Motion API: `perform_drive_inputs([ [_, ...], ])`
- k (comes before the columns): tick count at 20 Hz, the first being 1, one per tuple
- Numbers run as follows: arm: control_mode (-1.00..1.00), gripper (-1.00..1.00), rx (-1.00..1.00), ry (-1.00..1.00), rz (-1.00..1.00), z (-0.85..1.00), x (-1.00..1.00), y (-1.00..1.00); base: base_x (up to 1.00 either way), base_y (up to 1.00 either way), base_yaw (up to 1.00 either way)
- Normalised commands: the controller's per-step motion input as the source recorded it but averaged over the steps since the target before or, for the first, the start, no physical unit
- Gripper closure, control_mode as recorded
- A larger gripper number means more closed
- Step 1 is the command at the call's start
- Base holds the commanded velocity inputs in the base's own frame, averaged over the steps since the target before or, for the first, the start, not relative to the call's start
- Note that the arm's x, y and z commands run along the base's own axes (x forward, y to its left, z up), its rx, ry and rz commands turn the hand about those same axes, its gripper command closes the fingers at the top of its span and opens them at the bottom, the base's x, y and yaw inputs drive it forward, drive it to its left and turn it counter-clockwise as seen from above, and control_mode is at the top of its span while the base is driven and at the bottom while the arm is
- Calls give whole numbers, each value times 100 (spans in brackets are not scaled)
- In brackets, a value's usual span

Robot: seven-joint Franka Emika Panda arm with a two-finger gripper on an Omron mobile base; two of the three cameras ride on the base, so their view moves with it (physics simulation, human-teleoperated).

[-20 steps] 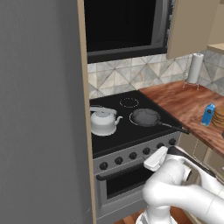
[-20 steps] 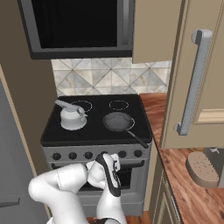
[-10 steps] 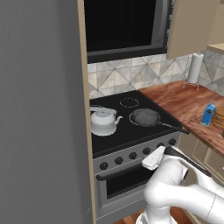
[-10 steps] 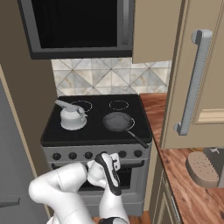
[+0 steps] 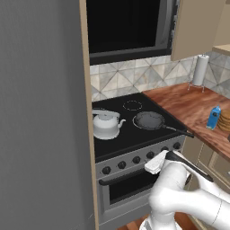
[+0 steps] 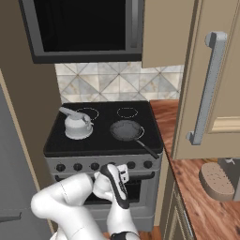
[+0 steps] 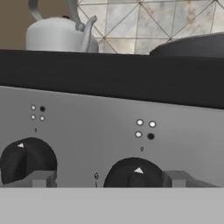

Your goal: Pick the pan from the cabinet and place it on the stove. Then turn on the stove burner for the pan.

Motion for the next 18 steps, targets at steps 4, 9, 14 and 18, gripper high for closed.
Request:
perform_drive_inputs([
  [4,-100,-100,0,3,-2,-9,9,-7,0,0,0],
  [9,-100,-100,0,3,-2,-8,8,-8,0,0,0],
  [14,-100,-100,0,3,-3,-9,7,-3,0,0,0],
  [18,-100,-100,0,2,-3,-11,9,-3,0,0,0],
])
